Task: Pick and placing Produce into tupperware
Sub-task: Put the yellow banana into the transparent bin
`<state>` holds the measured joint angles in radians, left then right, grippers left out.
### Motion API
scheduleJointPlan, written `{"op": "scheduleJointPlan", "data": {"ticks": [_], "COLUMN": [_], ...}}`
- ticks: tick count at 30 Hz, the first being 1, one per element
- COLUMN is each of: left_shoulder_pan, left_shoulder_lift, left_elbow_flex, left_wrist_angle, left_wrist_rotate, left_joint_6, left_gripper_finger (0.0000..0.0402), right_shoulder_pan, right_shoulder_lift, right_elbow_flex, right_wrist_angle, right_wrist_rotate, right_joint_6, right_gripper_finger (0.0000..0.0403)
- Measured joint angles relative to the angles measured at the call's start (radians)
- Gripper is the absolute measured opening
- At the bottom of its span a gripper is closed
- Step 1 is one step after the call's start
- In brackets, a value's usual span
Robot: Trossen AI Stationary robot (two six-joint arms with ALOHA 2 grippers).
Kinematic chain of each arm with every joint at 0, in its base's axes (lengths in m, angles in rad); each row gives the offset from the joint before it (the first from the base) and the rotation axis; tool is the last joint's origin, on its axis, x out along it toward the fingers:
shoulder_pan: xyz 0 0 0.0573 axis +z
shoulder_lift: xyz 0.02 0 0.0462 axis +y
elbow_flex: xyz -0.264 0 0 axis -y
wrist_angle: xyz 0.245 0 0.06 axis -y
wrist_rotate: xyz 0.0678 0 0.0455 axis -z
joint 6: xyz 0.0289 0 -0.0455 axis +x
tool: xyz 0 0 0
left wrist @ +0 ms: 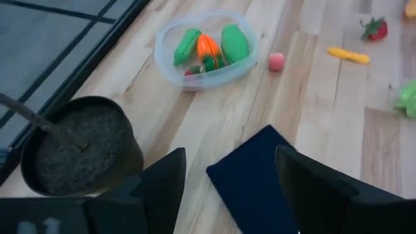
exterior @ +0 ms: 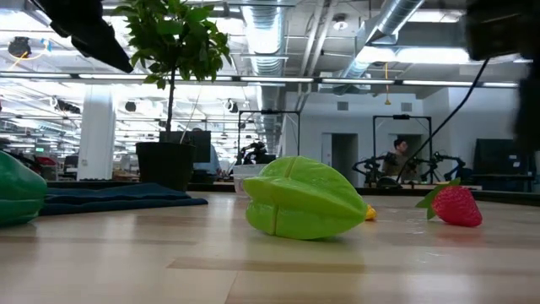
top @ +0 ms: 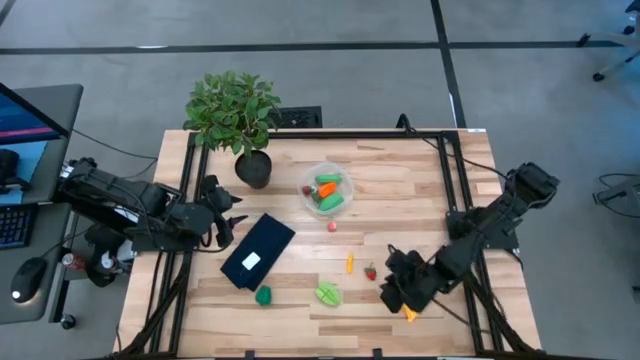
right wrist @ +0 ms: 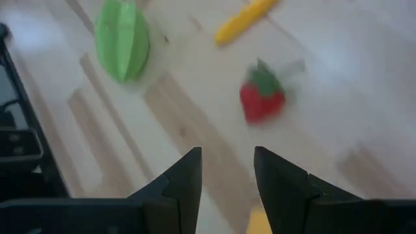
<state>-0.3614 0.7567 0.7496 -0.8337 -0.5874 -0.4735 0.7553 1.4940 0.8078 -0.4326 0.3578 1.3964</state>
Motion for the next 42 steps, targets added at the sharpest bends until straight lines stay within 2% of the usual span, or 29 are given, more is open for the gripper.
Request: {"op": "scheduleJointPlan", "data": {"ticks": [3,6,11,14,28,35,42], "left_shoulder_pan": [0.0,0.0,0.0,0.0,0.0,0.0,0.0], "left_shoulder_lift": [-0.005,-0.005,-0.005,-0.005,-0.005,-0.005,-0.005], "left_elbow_flex": [0.0,0.0,0.0,0.0,0.0,0.0,0.0], "left_wrist_angle": [0.002,0.007,0.008,0.009,0.015,0.02,0.021], "left_wrist_rotate": [-0.001,-0.013,-0.029,-0.04,-0.053,-0.053,-0.055], "left_joint_6": [0.024,0.058,0.089,0.096,0.094,0.088,0.078], "left_gripper_finger": [0.0229,0.0229,0.0229,0.0229,0.0229,0.0229,0.0229], "right_shoulder_pan": [0.074,0.147,0.215,0.234,0.189,0.185,0.181], "right_shoulder_lift": [-0.01,-0.011,0.022,0.046,0.146,0.151,0.151], "right_elbow_flex": [0.036,0.075,0.131,0.156,0.166,0.166,0.166], "right_wrist_angle": [-0.121,-0.158,-0.181,-0.243,-0.278,-0.305,-0.29], "right_wrist_rotate": [-0.002,-0.011,-0.114,-0.129,-0.153,-0.152,-0.153], "right_joint_6": [0.135,0.225,0.25,0.284,0.295,0.296,0.286], "right_gripper_finger": [0.0134,0.0134,0.0134,0.0134,0.0134,0.0135,0.0167]}}
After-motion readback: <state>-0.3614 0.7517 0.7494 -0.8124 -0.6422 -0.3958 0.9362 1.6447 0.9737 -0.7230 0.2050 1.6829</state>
